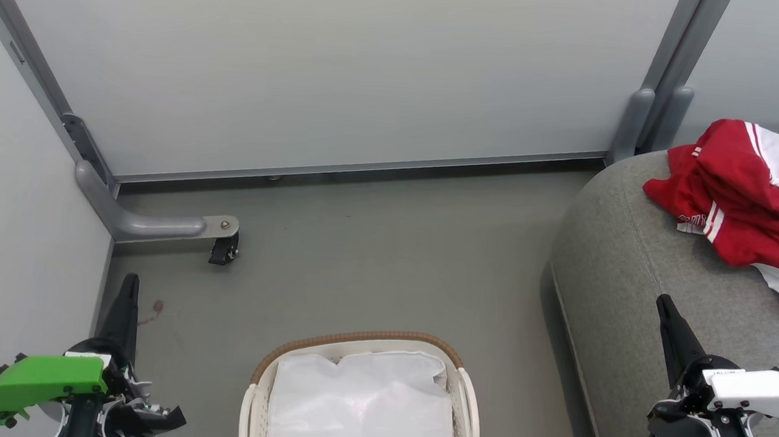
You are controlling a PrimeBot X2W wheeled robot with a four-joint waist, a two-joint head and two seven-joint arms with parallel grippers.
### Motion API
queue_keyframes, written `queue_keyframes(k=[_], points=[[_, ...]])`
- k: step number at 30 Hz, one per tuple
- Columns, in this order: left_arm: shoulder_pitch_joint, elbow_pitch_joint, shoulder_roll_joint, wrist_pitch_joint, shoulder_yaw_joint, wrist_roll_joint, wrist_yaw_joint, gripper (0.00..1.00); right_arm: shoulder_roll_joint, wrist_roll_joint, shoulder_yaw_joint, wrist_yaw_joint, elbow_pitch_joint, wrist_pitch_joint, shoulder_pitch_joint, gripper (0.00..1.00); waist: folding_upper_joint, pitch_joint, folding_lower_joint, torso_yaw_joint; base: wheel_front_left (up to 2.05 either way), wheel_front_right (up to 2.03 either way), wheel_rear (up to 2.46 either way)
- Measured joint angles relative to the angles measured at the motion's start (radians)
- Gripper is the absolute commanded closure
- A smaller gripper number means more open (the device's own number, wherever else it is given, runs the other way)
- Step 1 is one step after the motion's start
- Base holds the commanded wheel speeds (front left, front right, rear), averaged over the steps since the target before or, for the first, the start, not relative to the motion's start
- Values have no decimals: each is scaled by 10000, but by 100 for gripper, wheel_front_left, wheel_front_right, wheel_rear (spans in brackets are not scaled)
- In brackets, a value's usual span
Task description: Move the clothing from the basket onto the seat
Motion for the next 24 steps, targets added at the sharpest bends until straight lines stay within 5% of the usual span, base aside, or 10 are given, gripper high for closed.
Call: queue_keyframes(k=[24], points=[[0,0,0,0,2,0,0,100,-2,0,0,0,-2,0,0,100,0,0,0,0,0,0,0]])
